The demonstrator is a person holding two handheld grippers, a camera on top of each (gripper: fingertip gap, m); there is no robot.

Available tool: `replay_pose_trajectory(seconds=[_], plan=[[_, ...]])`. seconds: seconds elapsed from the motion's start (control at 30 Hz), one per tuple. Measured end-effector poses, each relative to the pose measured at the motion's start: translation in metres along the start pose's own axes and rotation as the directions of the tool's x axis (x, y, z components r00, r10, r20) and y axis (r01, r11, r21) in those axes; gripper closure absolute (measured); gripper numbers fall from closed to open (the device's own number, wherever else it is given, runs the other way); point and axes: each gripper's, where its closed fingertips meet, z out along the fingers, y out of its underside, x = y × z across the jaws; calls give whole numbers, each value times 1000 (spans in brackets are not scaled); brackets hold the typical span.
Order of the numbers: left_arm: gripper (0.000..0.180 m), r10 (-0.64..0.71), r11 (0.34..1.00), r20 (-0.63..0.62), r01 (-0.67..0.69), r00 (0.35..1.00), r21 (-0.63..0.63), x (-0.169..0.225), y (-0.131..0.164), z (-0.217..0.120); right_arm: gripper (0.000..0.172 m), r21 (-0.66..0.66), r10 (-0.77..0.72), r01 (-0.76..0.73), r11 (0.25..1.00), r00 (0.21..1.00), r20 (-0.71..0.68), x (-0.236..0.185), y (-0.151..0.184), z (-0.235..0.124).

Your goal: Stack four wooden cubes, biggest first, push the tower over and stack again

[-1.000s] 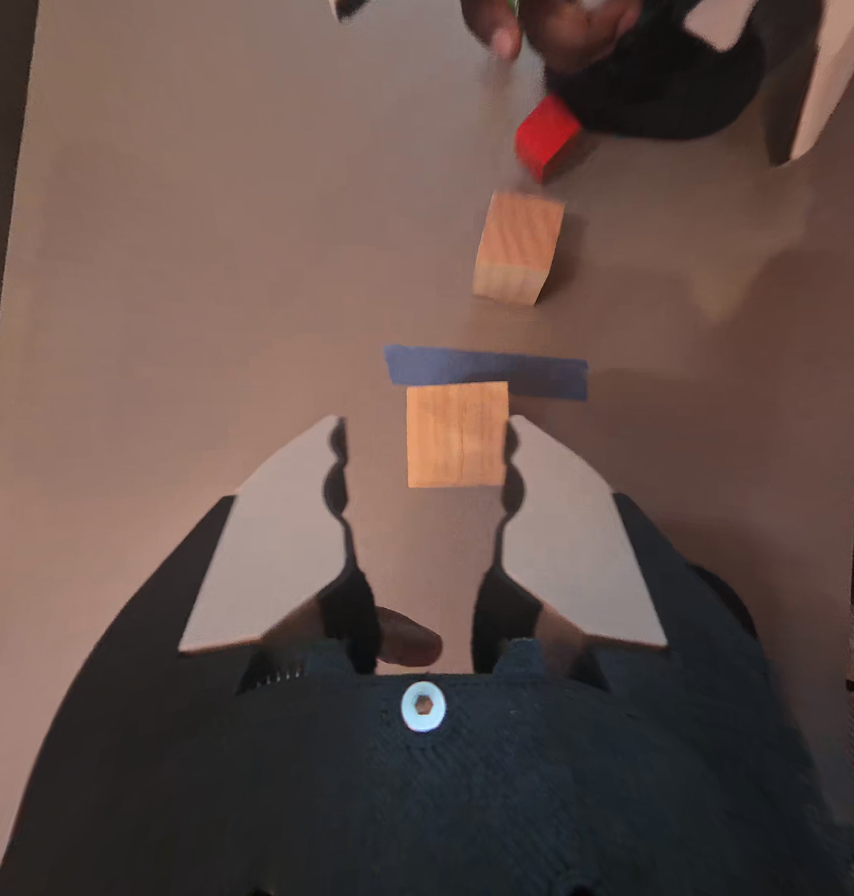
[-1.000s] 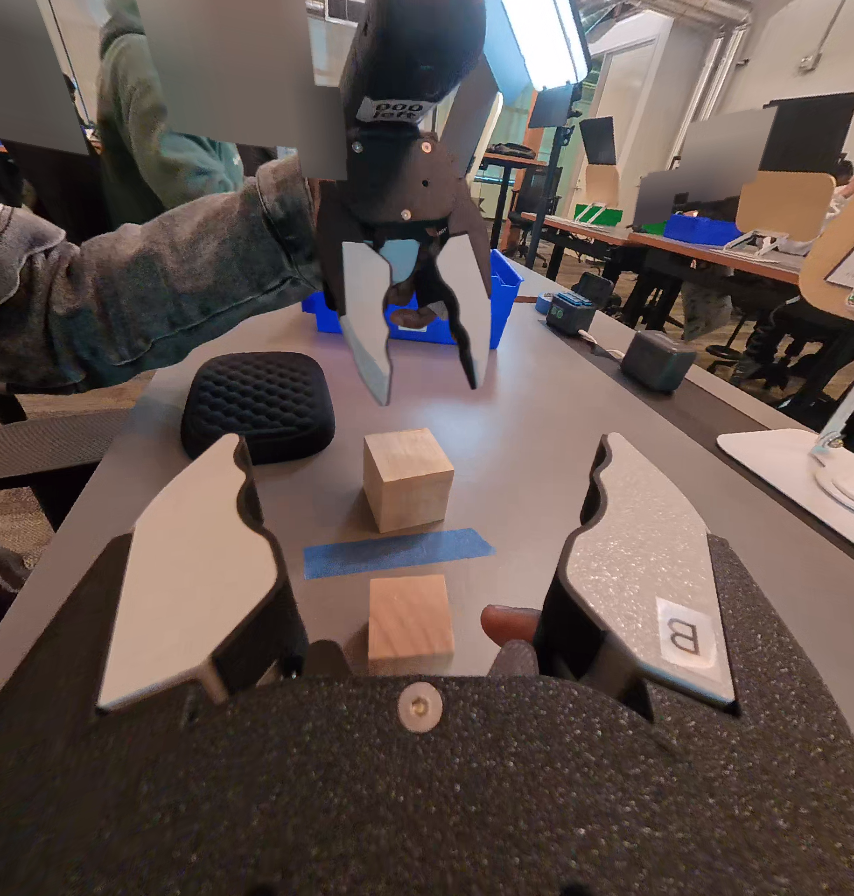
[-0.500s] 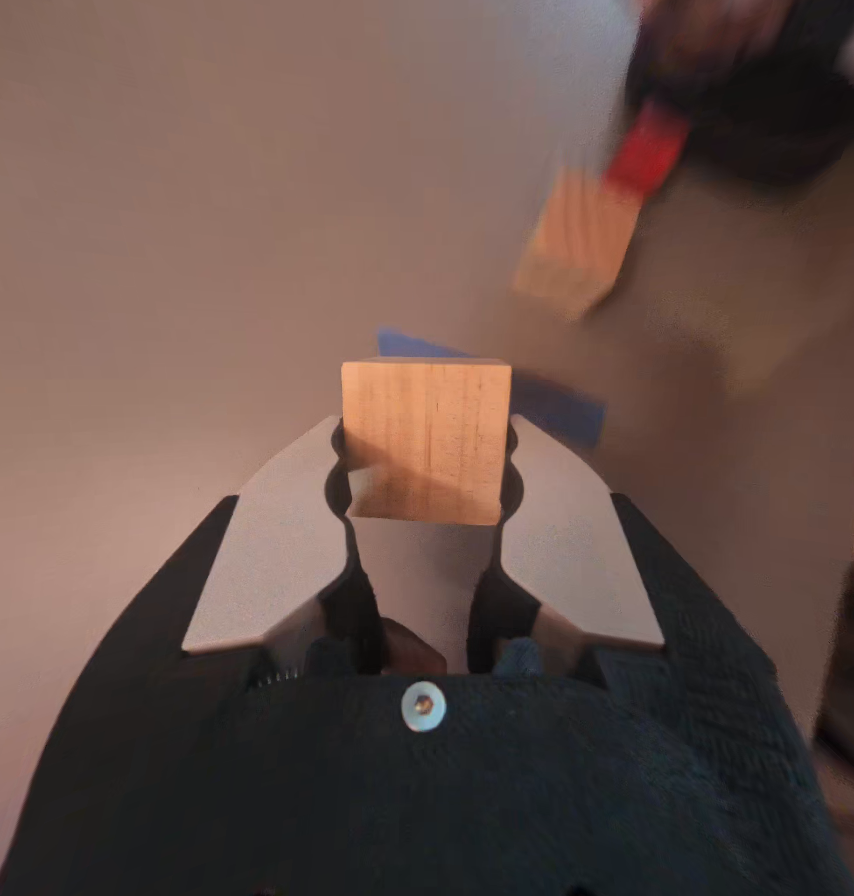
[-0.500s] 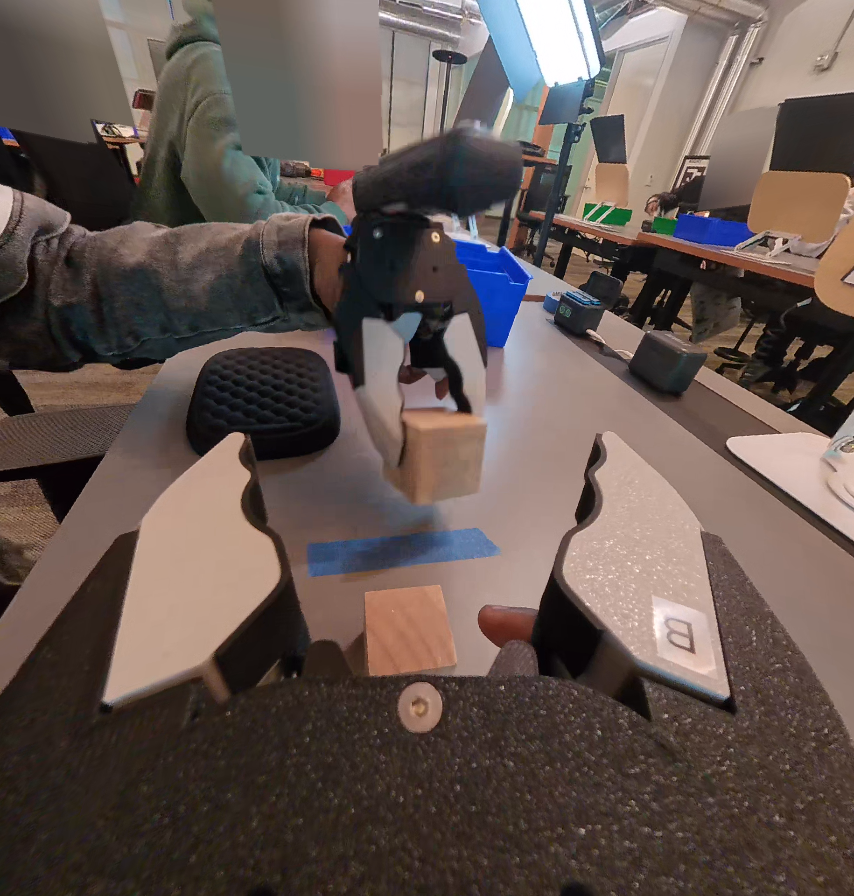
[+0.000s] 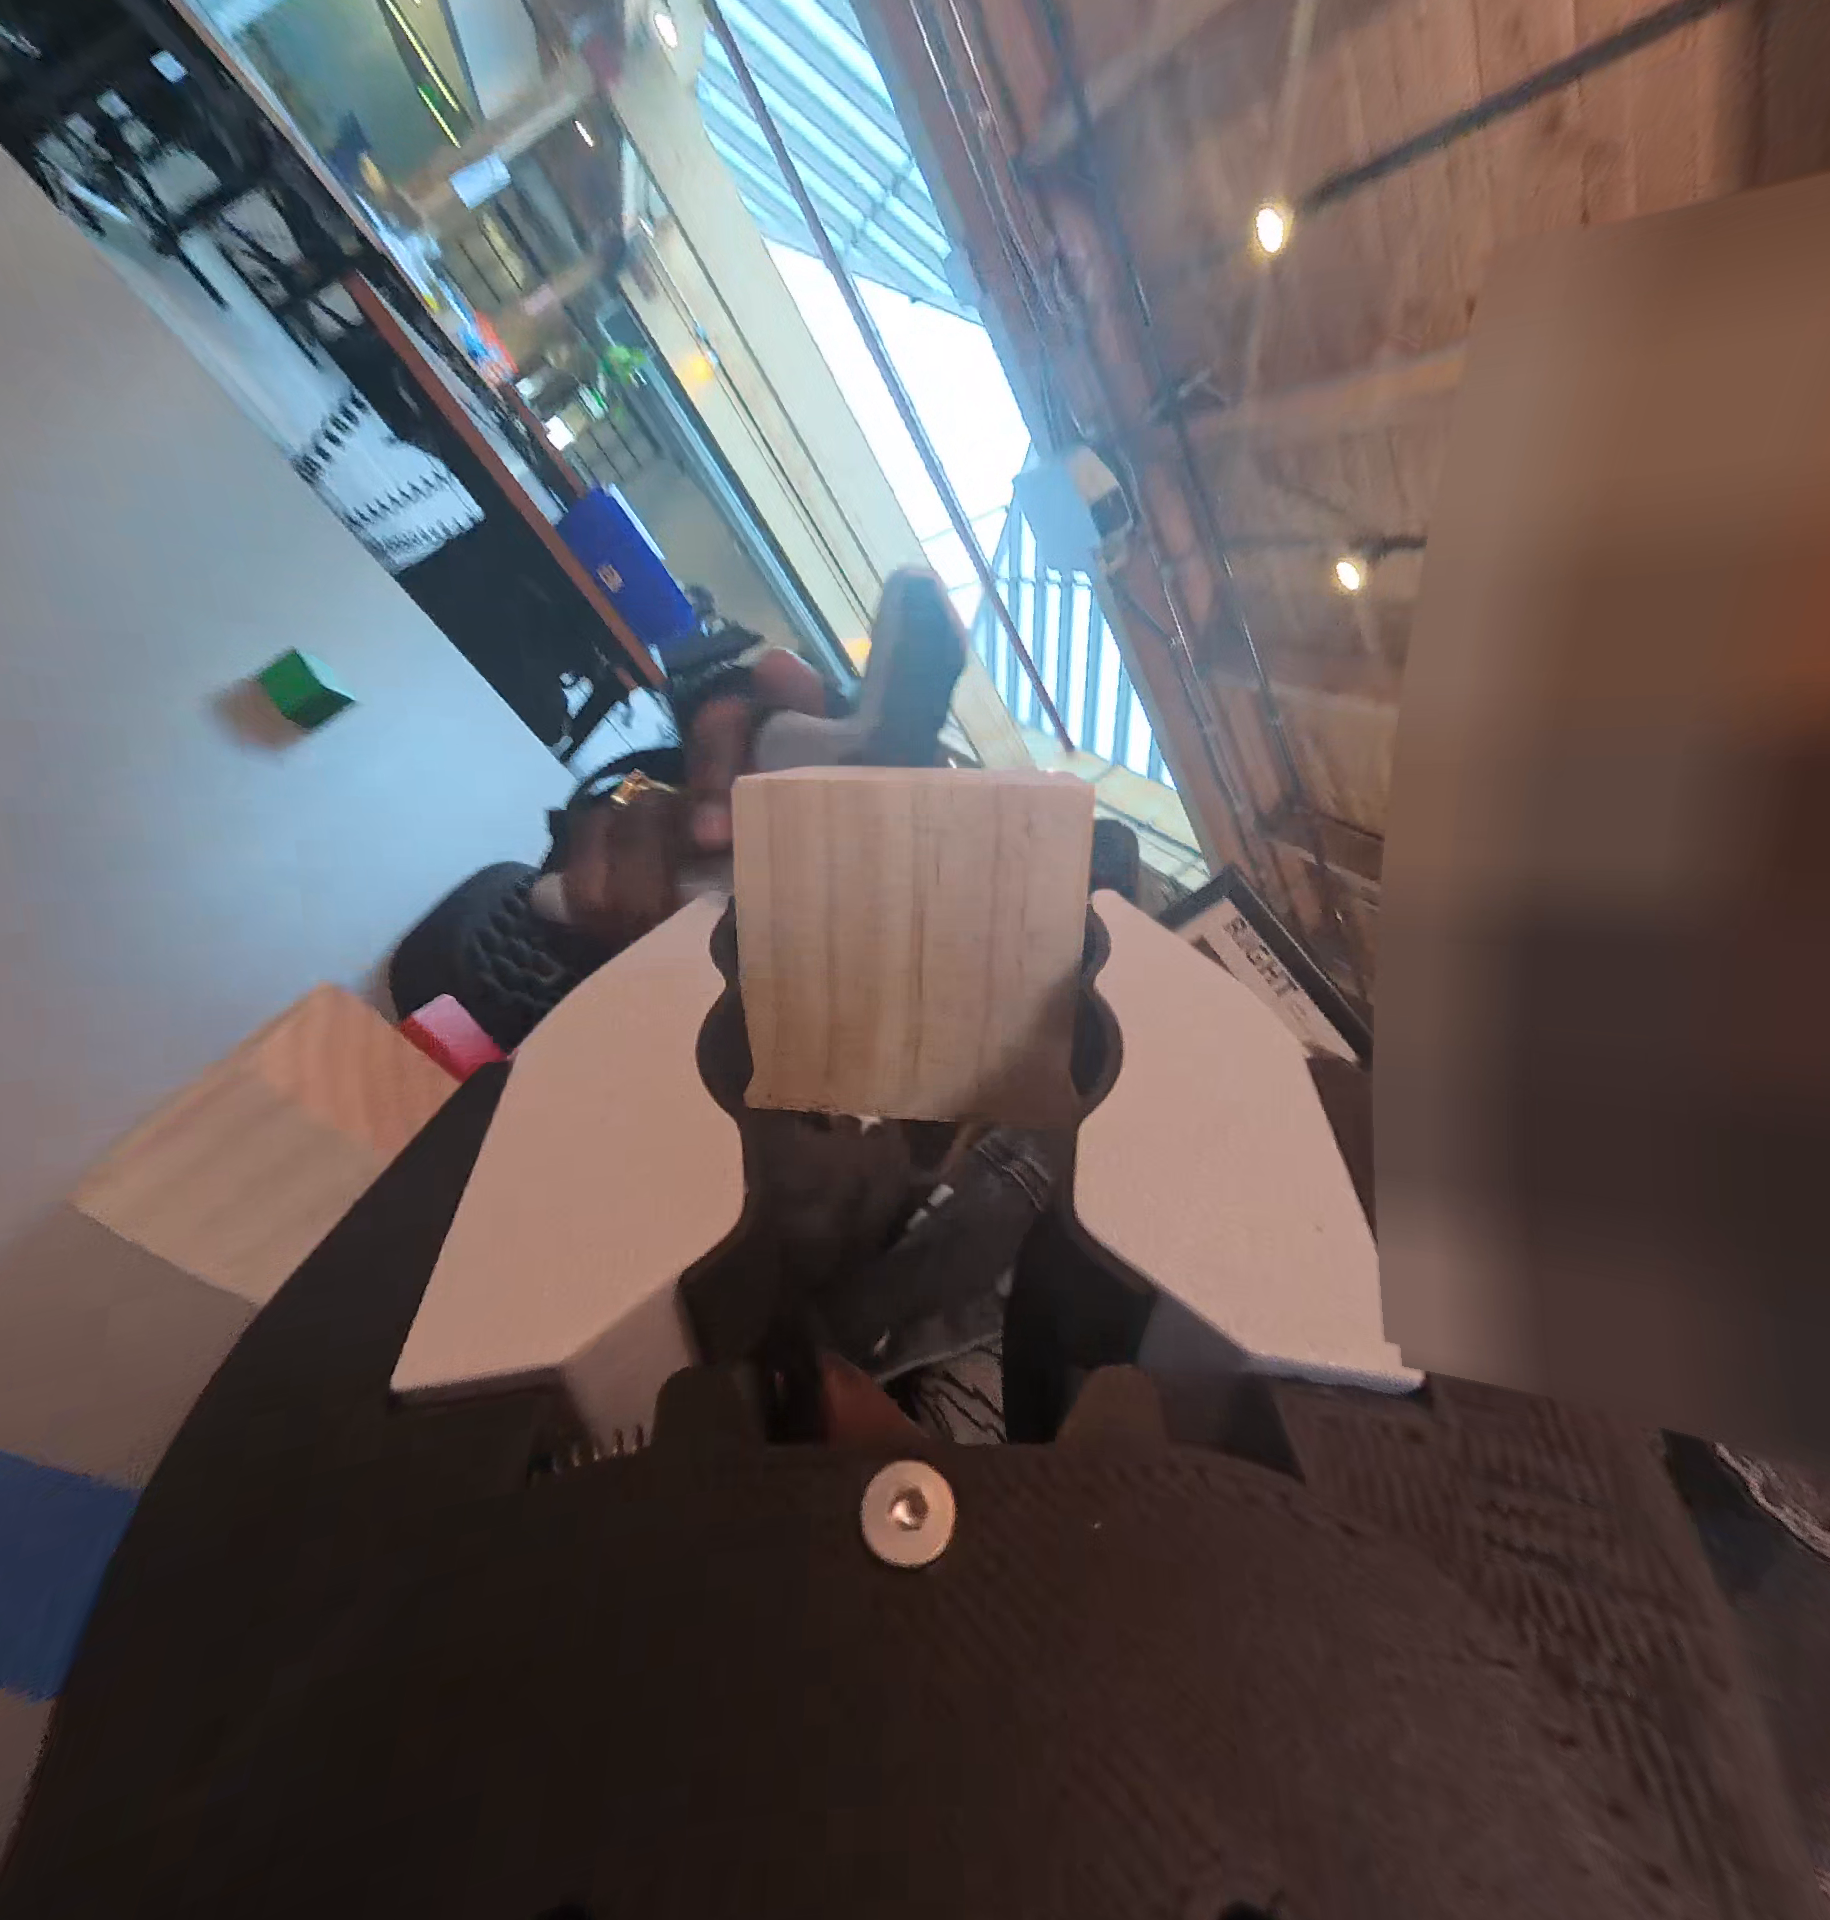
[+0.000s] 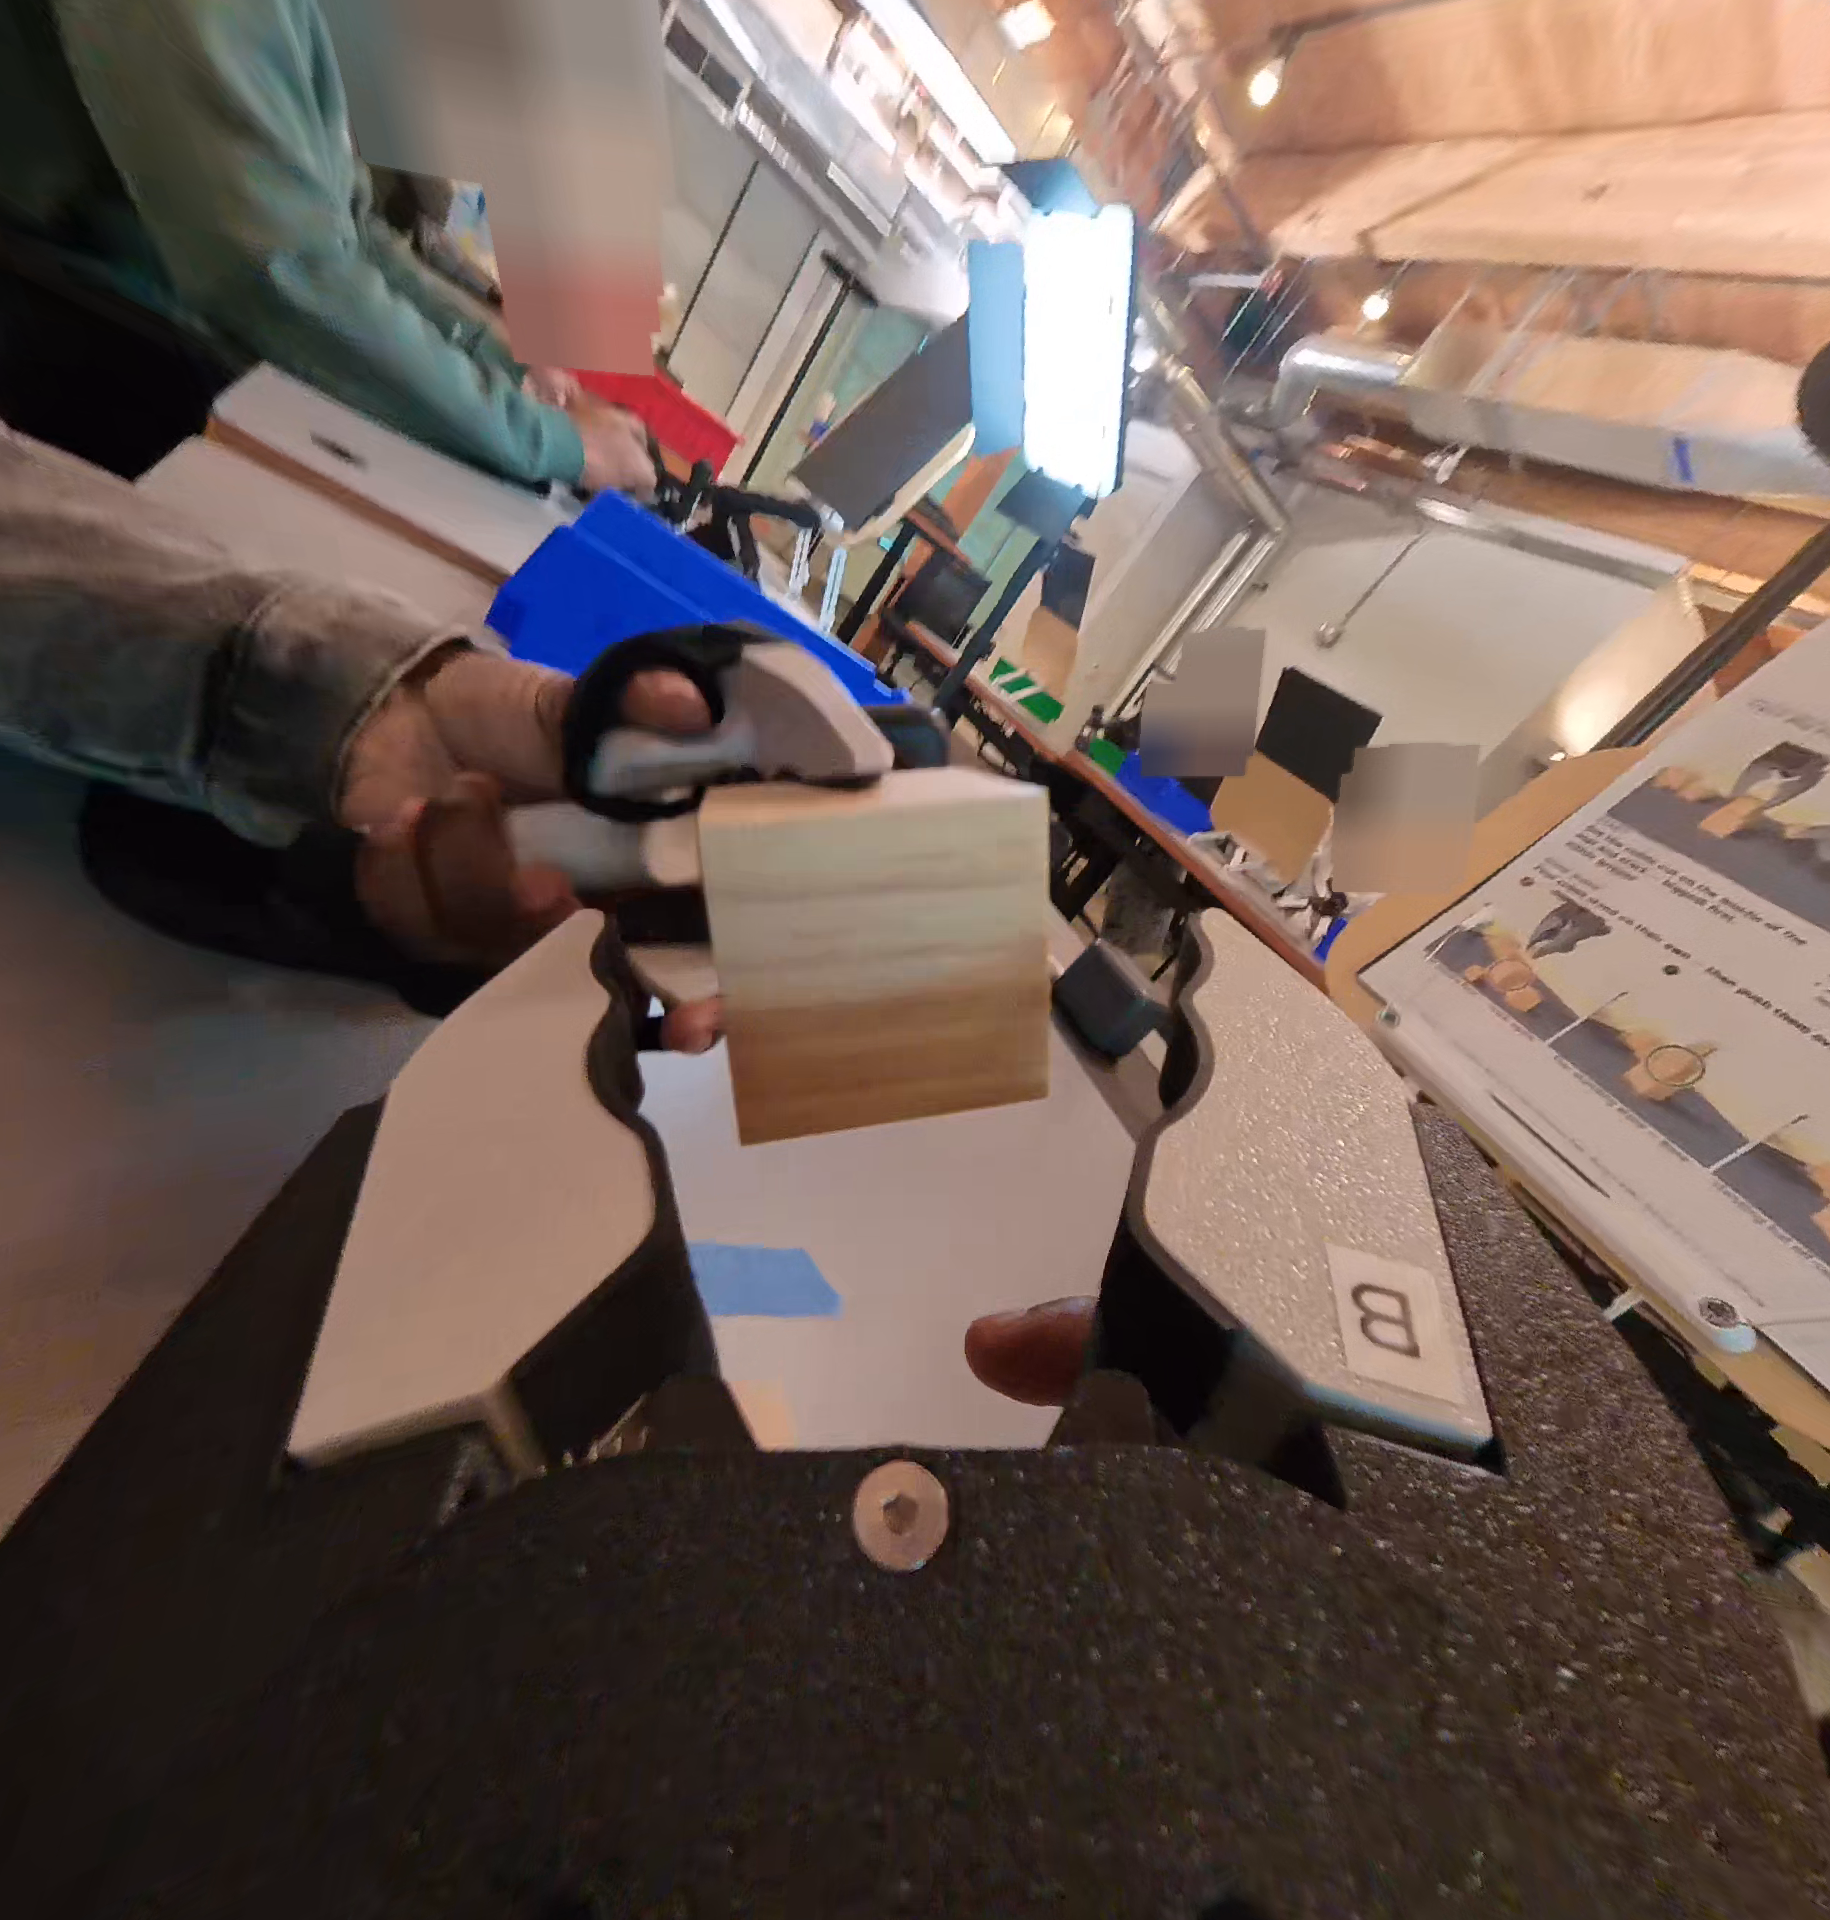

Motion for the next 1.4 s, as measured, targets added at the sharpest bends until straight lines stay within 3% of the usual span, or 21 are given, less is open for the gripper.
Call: replay_pose_trajectory(seconds=[0.03,0.07,0.13,0.2,0.27,0.33,0.4,0.43,0.47,0.57,0.63,0.67,0.7,0.73,0.77,0.83,0.97,1.17,1.3,1.4], plan=[[117,2,999,-14,-3,1000,-38,2,4,4,78,-25,-16,16,1000,1000,12,-2,4,1],[117,19,997,-12,-20,1000,-76,3,8,8,98,-40,-40,41,998,999,21,-5,5,0],[120,115,986,-4,-115,993,-119,3,5,11,103,-69,-94,94,993,996,-2,-2,6,-2],[115,354,928,51,-345,934,-141,-2,-6,12,103,-101,-60,63,993,998,25,1,8,-5],[95,612,790,214,-603,761,-112,-11,-33,6,104,-151,0,4,988,1000,27,13,15,-13],[75,794,568,370,-806,483,-167,-16,-52,-5,104,-257,38,-33,966,999,17,31,31,-26],[66,885,351,412,-892,217,-283,-22,-53,-14,104,-415,103,-68,907,993,64,45,52,-43],[64,904,311,393,-890,168,-333,-27,-46,-14,104,-514,154,-74,855,981,114,47,65,-54],[61,913,323,363,-873,186,-365,-34,-37,-12,104,-619,220,-70,782,961,170,47,78,-66],[49,907,417,264,-794,328,-444,-46,-11,-5,104,-834,368,28,551,888,274,49,117,-98],[48,909,417,233,-772,346,-480,-50,-3,-7,105,-888,406,88,451,865,293,51,140,-105],[48,911,412,229,-770,343,-487,-51,-2,-8,117,-905,421,121,408,855,304,51,151,-108],[48,910,415,225,-766,348,-491,-52,-1,-10,157,-903,416,142,405,851,320,52,157,-107],[48,905,426,227,-761,360,-490,-52,-1,-11,172,-891,391,129,436,864,317,57,161,-100],[48,899,437,229,-757,373,-486,-52,-1,-11,172,-878,417,107,466,849,325,55,160,-98],[48,895,446,224,-757,386,-478,-51,0,-11,172,-889,453,77,451,839,302,54,164,-104],[49,904,425,212,-747,370,-512,-56,4,-11,147,-888,457,21,459,852,256,57,170,-116],[49,912,407,195,-734,361,-544,-62,10,-9,101,-874,421,-216,435,907,-15,105,180,-134],[50,908,417,204,-742,366,-525,-60,8,-9,83,-835,372,-436,336,876,-308,153,203,-143],[51,907,420,209,-746,366,-516,-58,6,-9,73,-834,396,-502,231,831,-391,164,224,-143]])
